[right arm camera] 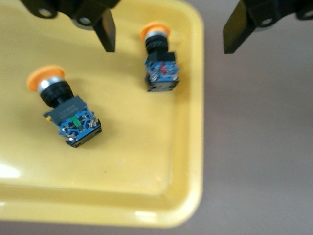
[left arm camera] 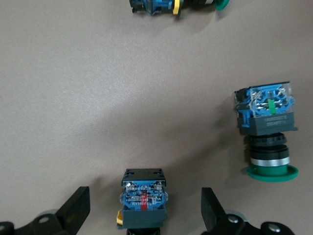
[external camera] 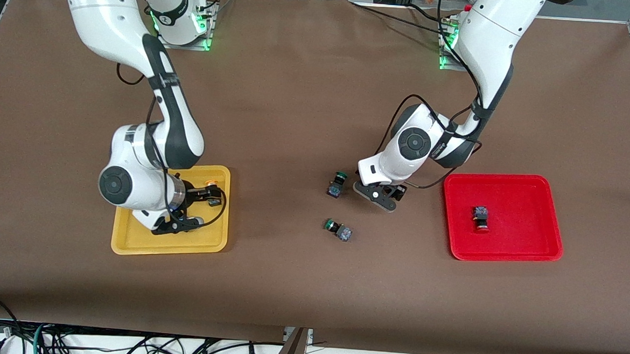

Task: Place red and yellow buttons in trays
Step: 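Retract the right arm to rest while the left gripper grasps the red button, then carry the red button into the red tray with the left gripper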

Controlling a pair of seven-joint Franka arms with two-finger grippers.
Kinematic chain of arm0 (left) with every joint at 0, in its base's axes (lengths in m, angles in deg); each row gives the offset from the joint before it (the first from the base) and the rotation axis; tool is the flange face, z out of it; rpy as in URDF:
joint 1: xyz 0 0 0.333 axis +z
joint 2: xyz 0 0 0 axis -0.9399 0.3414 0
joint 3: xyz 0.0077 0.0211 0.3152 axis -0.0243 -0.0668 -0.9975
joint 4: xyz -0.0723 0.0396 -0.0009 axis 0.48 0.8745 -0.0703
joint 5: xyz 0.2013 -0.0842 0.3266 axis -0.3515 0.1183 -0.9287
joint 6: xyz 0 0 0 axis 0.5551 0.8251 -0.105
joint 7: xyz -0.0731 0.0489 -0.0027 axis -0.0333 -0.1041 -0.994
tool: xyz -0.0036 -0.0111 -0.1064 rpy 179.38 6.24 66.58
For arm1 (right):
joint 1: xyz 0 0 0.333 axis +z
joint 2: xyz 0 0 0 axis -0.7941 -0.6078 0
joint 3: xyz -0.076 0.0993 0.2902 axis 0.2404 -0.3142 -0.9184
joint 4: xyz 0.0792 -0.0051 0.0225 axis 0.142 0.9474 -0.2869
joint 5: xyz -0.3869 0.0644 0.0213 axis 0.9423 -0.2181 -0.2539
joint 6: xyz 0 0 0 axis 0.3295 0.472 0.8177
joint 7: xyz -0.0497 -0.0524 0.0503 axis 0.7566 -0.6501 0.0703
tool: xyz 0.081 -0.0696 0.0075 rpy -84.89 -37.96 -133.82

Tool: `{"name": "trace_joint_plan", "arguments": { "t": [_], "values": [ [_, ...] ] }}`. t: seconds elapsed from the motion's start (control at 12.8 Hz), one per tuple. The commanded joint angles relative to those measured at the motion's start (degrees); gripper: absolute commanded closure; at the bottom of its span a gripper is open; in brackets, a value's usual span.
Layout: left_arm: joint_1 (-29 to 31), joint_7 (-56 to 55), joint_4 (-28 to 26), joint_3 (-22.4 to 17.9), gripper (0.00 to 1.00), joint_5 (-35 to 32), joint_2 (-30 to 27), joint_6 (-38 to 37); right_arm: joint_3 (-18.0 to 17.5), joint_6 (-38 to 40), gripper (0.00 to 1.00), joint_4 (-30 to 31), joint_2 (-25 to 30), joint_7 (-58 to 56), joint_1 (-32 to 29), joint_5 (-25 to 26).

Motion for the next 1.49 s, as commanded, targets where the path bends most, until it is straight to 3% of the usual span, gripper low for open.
{"name": "trace_joint_plan", "arguments": {
  "t": [0.0, 0.08, 0.16, 0.31, 0.39, 0.55, 0.7, 0.94, 1.1, 1.25, 1.41],
  "values": [
    [-0.8, 0.4, -2.3, -0.4, 0.00, -0.8, 0.2, 3.1, -0.6, 4.7, 0.01, 1.5, 10.8, 5.6, 1.2, 6.8],
    [-0.8, 0.7, -2.3, -0.4, 0.25, -0.9, 0.1, 3.1, -0.6, 7.2, 0.01, 1.5, 14.5, 7.2, 1.3, 8.4],
    [-0.9, 0.3, -2.3, -0.3, 0.70, -1.3, -0.5, 2.7, -0.6, 10.2, 0.00, 1.5, 17.8, 7.2, 1.3, 10.6],
    [-1.5, 0.4, -2.4, -0.5, 0.94, -1.3, -1.9, -0.4, -0.7, 16.2, 0.01, 1.5, 23.8, 7.3, 1.3, 12.8],
    [-1.6, 0.4, -2.1, -0.6, 1.00, -1.4, -2.9, -3.3, -0.5, 19.9, 0.00, 1.8, 26.0, 7.8, 1.3, 12.9],
    [-1.2, 0.4, -1.4, -0.7, 1.00, -1.6, -6.8, -11.1, 1.3, 20.7, 0.00, 5.8, 29.9, 7.6, 1.1, 12.9],
    [0.7, 0.4, 0.7, -1.3, 1.00, -2.1, -11.8, -24.0, 3.3, 19.3, 0.00, 8.6, 32.0, 6.8, 1.1, 13.1],
    [3.8, 0.8, 9.1, -2.2, 1.00, -8.1, -14.0, -41.5, 3.5, 17.4, 0.00, 13.2, 35.4, 6.8, 1.1, 14.2],
    [6.4, 1.3, 9.7, -2.2, 1.00, -20.2, -13.6, -43.2, 3.5, 17.6, 0.00, 12.7, 35.2, 6.8, 1.1, 14.8],
    [9.5, 1.6, 9.6, -2.2, 1.00, -27.3, -12.2, -42.7, 3.5, 17.7, 0.00, 12.7, 35.0, 6.8, 1.1, 14.9],
    [15.7, 5.0, 9.5, -2.1, 1.00, -31.9, -9.4, -36.4, 3.5, 17.8, 0.00, 12.7, 35.0, 6.8, 1.1, 14.9]
  ]
}}
